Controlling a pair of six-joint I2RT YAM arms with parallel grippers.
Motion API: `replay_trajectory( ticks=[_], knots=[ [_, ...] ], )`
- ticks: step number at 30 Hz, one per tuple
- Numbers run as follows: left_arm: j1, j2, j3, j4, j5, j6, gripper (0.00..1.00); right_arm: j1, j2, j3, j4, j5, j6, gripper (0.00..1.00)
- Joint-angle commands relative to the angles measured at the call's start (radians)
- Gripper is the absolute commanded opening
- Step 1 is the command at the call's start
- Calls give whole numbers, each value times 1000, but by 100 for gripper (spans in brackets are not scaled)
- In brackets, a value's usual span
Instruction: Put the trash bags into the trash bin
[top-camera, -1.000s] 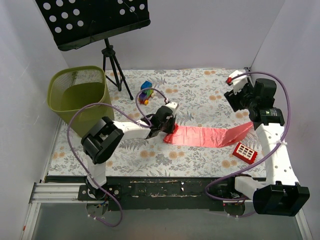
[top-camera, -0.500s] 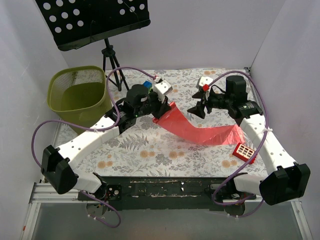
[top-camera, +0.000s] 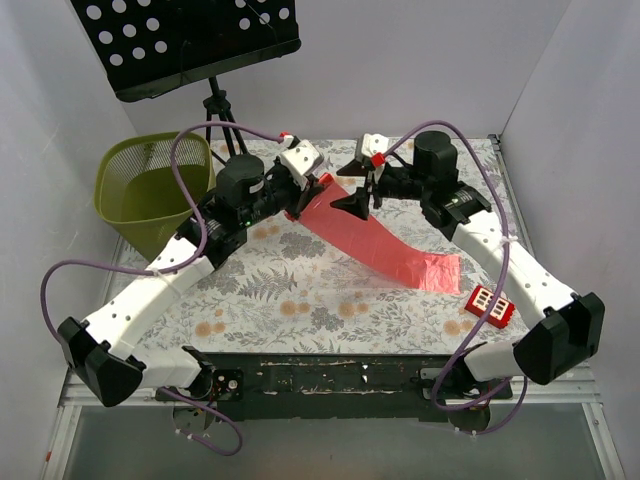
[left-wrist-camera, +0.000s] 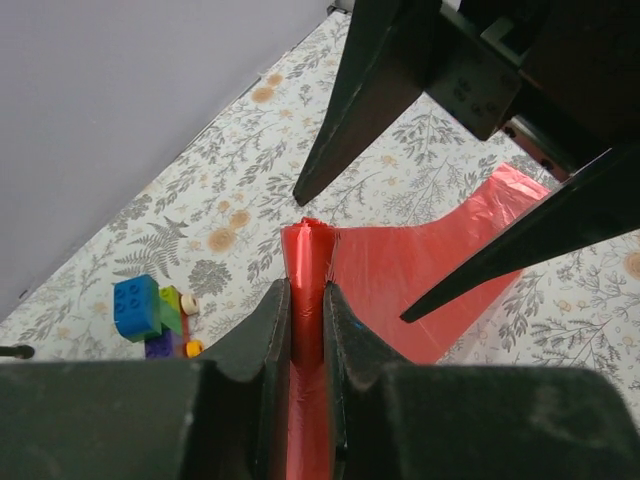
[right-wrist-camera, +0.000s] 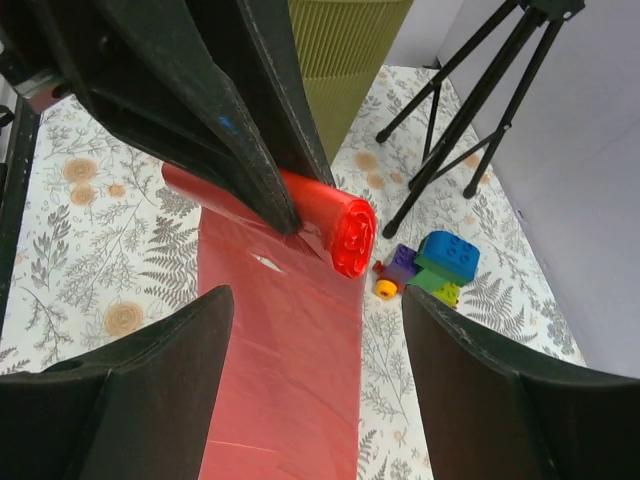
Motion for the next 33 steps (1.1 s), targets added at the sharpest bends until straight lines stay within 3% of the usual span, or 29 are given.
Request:
replay_trajectory(
  ticks=[1, 5, 11, 18, 23, 33],
  knots=[
    [14, -69, 32, -8, -68, 51, 0, 30, 65, 67, 103, 22, 41, 76],
    [14, -100, 14, 9, -108, 59, 0, 30, 111, 77, 149, 30, 75, 72],
    [14, -112, -3, 26, -140, 63, 0, 35, 138, 78, 181, -15, 133, 59],
    [20, -105, -12, 43, -162, 62, 0, 41, 146, 81, 230, -24, 187, 57],
    [18, -102, -27, 55, -168, 59, 0, 47, 160, 89, 240, -39, 205, 43],
    [37, -99, -46, 84, -168, 51, 0, 50, 191, 106, 264, -42, 245, 41]
  ],
)
